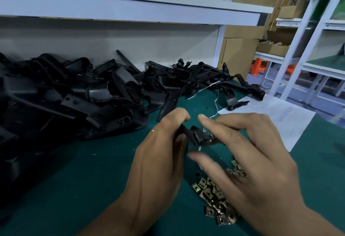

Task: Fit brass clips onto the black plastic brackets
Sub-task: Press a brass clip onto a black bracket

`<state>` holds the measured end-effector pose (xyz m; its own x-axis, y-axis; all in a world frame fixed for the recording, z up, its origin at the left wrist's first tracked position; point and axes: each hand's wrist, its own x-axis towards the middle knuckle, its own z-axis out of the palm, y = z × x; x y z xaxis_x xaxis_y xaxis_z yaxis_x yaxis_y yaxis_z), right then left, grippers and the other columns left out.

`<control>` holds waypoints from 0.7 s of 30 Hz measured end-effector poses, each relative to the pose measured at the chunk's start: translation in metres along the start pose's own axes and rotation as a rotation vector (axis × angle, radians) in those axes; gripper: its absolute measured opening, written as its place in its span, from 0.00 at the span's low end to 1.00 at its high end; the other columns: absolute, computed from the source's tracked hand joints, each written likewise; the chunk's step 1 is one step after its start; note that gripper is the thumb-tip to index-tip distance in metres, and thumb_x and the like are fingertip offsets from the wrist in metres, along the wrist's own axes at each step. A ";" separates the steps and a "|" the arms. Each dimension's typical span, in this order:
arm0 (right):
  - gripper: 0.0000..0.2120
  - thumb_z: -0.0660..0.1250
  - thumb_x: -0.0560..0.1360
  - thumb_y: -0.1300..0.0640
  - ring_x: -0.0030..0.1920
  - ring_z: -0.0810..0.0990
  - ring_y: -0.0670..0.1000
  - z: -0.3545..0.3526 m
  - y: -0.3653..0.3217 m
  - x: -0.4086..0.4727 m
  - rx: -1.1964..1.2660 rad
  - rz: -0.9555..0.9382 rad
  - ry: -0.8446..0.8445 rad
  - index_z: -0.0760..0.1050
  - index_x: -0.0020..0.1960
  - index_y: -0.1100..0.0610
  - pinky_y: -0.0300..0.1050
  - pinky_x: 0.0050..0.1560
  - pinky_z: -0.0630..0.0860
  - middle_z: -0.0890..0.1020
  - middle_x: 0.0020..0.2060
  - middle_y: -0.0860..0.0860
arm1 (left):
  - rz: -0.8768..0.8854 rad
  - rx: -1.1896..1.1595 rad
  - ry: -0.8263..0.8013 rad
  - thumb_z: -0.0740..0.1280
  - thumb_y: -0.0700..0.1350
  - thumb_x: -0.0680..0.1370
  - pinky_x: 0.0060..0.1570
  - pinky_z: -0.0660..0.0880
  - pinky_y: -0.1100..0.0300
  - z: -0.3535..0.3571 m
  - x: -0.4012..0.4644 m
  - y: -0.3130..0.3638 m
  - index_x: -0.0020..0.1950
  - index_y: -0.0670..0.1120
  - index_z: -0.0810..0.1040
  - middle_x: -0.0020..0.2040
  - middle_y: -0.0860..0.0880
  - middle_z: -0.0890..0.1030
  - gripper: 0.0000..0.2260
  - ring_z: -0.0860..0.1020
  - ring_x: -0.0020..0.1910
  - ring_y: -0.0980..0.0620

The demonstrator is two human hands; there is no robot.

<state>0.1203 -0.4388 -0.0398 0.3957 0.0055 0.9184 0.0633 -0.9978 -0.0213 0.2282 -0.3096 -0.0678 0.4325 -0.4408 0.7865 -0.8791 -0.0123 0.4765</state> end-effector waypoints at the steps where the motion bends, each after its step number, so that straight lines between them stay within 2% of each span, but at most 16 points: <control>1: 0.16 0.72 0.81 0.51 0.50 0.79 0.55 -0.008 0.004 -0.002 0.071 0.052 -0.063 0.83 0.64 0.59 0.51 0.51 0.75 0.81 0.52 0.53 | 0.019 0.004 -0.006 0.59 0.47 0.84 0.35 0.77 0.52 0.000 -0.001 0.000 0.68 0.63 0.61 0.49 0.58 0.77 0.16 0.79 0.41 0.52; 3: 0.14 0.68 0.83 0.51 0.52 0.80 0.53 -0.009 0.005 0.001 0.136 0.049 -0.183 0.82 0.65 0.57 0.50 0.51 0.76 0.81 0.53 0.51 | 0.000 -0.005 -0.022 0.58 0.53 0.85 0.36 0.74 0.60 0.001 -0.001 -0.002 0.68 0.65 0.61 0.49 0.60 0.76 0.13 0.78 0.41 0.57; 5: 0.15 0.64 0.84 0.47 0.50 0.80 0.50 -0.006 0.012 -0.005 0.122 0.066 -0.225 0.79 0.67 0.53 0.47 0.47 0.78 0.80 0.52 0.47 | -0.115 -0.013 -0.050 0.60 0.56 0.83 0.36 0.69 0.67 0.004 0.000 -0.008 0.64 0.71 0.61 0.46 0.63 0.76 0.14 0.76 0.40 0.60; 7: 0.16 0.63 0.84 0.43 0.44 0.80 0.45 -0.010 0.018 0.004 0.087 0.175 -0.246 0.77 0.66 0.51 0.43 0.41 0.77 0.80 0.47 0.43 | -0.196 0.019 -0.120 0.61 0.58 0.82 0.36 0.70 0.67 0.009 0.000 -0.016 0.60 0.70 0.63 0.46 0.64 0.77 0.10 0.77 0.44 0.61; 9: 0.16 0.61 0.83 0.39 0.38 0.77 0.43 -0.005 0.013 0.000 0.061 0.248 -0.262 0.76 0.63 0.48 0.35 0.37 0.72 0.79 0.41 0.40 | -0.201 0.111 -0.174 0.61 0.58 0.82 0.39 0.74 0.63 0.013 0.001 -0.019 0.57 0.68 0.66 0.47 0.64 0.76 0.06 0.77 0.48 0.61; 11: 0.12 0.60 0.83 0.36 0.35 0.78 0.43 -0.003 0.019 -0.002 0.081 0.342 -0.294 0.73 0.56 0.43 0.35 0.35 0.72 0.79 0.36 0.40 | -0.206 0.137 -0.177 0.60 0.58 0.83 0.43 0.74 0.65 0.014 0.001 -0.023 0.58 0.67 0.66 0.48 0.67 0.75 0.05 0.75 0.52 0.63; 13: 0.09 0.63 0.82 0.38 0.35 0.82 0.45 -0.008 0.024 0.001 0.272 0.493 -0.381 0.71 0.50 0.43 0.36 0.34 0.74 0.83 0.35 0.43 | -0.215 0.137 -0.156 0.59 0.58 0.83 0.46 0.71 0.70 0.012 0.002 -0.024 0.61 0.67 0.67 0.50 0.71 0.73 0.07 0.74 0.55 0.65; 15: 0.03 0.68 0.83 0.49 0.36 0.84 0.51 -0.015 0.024 0.004 0.562 0.645 -0.453 0.74 0.52 0.44 0.41 0.33 0.77 0.85 0.39 0.48 | -0.225 0.146 -0.109 0.60 0.57 0.83 0.48 0.70 0.70 0.010 0.002 -0.024 0.62 0.65 0.69 0.53 0.72 0.73 0.08 0.74 0.55 0.64; 17: 0.04 0.67 0.83 0.56 0.38 0.86 0.58 -0.025 0.015 0.004 0.809 0.793 -0.405 0.78 0.54 0.48 0.48 0.32 0.80 0.86 0.43 0.55 | -0.221 0.141 -0.071 0.62 0.57 0.84 0.49 0.70 0.69 0.006 0.002 -0.022 0.61 0.62 0.73 0.55 0.70 0.74 0.07 0.74 0.56 0.63; 21: 0.10 0.63 0.79 0.58 0.40 0.86 0.66 -0.064 -0.007 -0.027 0.930 1.029 -0.085 0.83 0.51 0.54 0.52 0.38 0.84 0.86 0.45 0.64 | -0.207 0.066 -0.049 0.59 0.55 0.86 0.54 0.73 0.57 0.002 0.000 -0.021 0.60 0.55 0.78 0.52 0.63 0.77 0.10 0.74 0.56 0.58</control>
<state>0.0507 -0.4362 -0.0389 0.6881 -0.6590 0.3038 0.2792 -0.1460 -0.9491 0.2462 -0.3114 -0.0783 0.5960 -0.4658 0.6541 -0.7848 -0.1653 0.5973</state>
